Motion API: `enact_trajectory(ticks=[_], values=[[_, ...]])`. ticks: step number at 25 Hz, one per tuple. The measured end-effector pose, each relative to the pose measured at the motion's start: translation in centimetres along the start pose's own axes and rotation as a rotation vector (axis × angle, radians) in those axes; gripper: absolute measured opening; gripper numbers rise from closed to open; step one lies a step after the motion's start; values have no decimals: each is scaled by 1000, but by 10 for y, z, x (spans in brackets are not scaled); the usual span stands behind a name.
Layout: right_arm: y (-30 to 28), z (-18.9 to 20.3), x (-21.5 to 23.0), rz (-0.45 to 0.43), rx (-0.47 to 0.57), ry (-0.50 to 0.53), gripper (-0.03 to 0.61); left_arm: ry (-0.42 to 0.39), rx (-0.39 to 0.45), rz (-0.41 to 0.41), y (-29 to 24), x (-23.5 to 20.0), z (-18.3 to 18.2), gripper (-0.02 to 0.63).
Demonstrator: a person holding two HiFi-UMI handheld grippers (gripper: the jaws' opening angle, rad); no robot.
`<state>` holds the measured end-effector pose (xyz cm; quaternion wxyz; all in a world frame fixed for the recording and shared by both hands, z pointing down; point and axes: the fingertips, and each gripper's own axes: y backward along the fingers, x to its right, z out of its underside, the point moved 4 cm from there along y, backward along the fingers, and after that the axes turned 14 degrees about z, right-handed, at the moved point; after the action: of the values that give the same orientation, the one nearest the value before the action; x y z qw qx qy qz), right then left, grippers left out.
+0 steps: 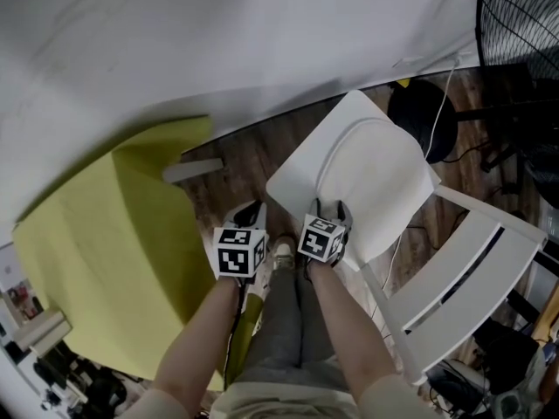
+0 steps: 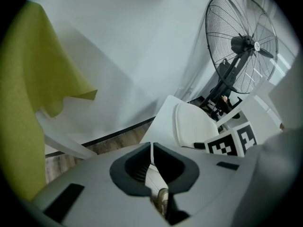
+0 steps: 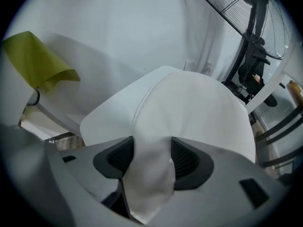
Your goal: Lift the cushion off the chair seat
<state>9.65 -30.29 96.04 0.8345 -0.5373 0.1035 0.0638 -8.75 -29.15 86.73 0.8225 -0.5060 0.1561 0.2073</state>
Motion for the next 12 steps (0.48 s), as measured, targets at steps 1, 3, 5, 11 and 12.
enact_trajectory(ticks=[1,3,5,11,12], values=[[1,0,1,-6,2,8,251,6,3,6,0,1,0,32],[2,-1,5,-22,3,11,190,10,9,12,0,4,-1,32],[7,-4,10,-47,-2,-1,75,7,17,16,1,7,-4,32],[39,-4,27,-110,12,30,55,-15,35,24,24,19,-12,32],[47,-6,31,-113,23,27,55,-18,42,25,28,21,-14,32]])
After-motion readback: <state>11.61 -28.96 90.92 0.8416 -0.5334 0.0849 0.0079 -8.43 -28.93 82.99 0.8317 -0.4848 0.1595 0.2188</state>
